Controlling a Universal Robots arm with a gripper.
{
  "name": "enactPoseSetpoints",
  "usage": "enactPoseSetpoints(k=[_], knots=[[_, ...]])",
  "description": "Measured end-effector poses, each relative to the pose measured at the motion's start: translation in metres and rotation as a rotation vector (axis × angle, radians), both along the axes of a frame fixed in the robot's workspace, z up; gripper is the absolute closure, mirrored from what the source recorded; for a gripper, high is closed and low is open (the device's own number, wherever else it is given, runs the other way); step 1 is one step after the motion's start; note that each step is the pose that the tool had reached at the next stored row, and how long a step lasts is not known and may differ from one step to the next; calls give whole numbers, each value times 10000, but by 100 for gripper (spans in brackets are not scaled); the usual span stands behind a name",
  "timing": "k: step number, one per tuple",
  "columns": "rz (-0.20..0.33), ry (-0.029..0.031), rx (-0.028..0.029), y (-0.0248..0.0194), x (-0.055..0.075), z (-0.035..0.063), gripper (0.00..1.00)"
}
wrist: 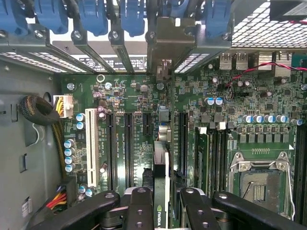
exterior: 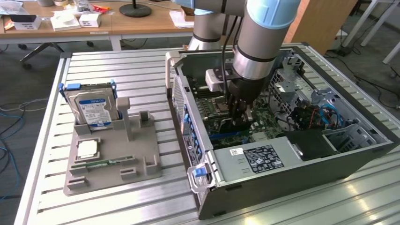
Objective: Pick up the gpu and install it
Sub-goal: 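Insert the gpu into the slot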
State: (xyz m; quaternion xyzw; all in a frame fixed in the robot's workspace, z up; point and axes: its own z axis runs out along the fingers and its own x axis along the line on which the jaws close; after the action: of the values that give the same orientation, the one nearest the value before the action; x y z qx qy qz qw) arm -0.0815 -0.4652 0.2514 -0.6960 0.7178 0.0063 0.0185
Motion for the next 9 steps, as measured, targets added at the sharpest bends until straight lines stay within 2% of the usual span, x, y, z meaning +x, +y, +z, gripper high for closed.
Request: enactPoseSetpoints(k=[9], knots=[[0, 2, -6, -1, 0, -9, 73]])
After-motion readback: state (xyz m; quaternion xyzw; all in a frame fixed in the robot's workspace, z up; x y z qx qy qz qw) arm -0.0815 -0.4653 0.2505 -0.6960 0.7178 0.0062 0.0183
